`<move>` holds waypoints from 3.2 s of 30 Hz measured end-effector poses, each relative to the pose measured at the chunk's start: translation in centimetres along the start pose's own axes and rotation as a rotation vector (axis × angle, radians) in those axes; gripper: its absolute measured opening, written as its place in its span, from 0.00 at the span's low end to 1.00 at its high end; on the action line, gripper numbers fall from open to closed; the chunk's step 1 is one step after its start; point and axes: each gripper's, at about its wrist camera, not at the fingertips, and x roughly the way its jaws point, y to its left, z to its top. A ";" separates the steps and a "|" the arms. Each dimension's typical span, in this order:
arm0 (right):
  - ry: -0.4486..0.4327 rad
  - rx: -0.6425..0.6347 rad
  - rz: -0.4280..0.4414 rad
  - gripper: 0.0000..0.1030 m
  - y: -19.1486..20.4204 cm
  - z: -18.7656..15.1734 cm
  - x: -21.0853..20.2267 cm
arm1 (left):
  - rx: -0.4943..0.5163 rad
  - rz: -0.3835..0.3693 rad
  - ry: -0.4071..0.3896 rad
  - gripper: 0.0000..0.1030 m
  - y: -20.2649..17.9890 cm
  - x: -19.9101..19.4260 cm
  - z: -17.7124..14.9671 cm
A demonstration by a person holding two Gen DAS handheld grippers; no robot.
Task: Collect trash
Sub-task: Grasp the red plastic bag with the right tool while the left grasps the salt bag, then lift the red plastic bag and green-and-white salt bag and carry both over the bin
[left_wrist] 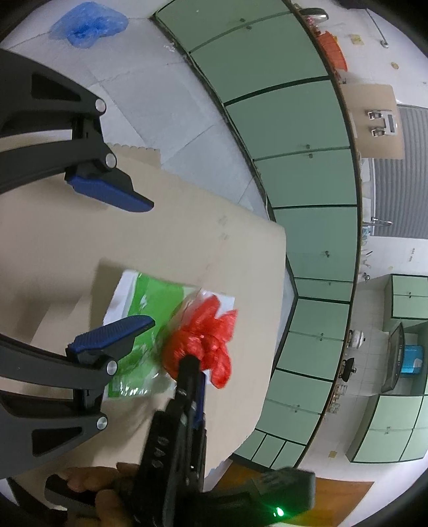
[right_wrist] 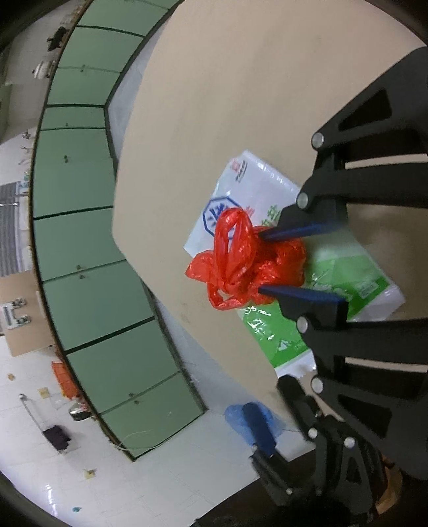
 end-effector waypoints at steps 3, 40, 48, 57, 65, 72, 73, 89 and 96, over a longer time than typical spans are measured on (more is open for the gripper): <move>-0.021 0.014 -0.007 0.23 -1.1 -0.5 -1.7 | -0.003 -0.009 0.007 0.63 -0.9 0.1 -0.2; -0.153 0.123 -0.060 0.16 -7.6 -3.4 -13.2 | 0.045 -0.059 0.021 0.00 -8.5 -0.5 2.1; -0.209 0.135 -0.087 0.12 -8.2 -3.9 -17.6 | 0.087 -0.094 -0.028 0.00 -11.9 -3.9 3.8; -0.275 0.175 -0.137 0.11 -10.7 -6.0 -24.2 | 0.150 -0.142 -0.076 0.00 -17.4 -7.5 4.7; -0.324 0.231 -0.205 0.11 -13.7 -9.2 -30.0 | 0.202 -0.199 -0.097 0.00 -22.6 -9.1 5.7; -0.347 0.292 -0.274 0.10 -17.1 -13.1 -34.6 | 0.260 -0.278 -0.092 0.00 -28.7 -9.7 4.9; -0.350 0.302 -0.287 0.10 -17.8 -13.8 -35.4 | 0.268 -0.290 -0.090 0.00 -29.7 -9.8 4.8; -0.328 0.499 -0.431 0.09 -25.7 -24.7 -41.5 | 0.390 -0.460 -0.043 0.00 -43.2 -9.4 1.5; -0.253 0.563 -0.450 0.08 -27.2 -28.7 -40.1 | 0.422 -0.478 0.048 0.00 -46.9 -7.8 -1.8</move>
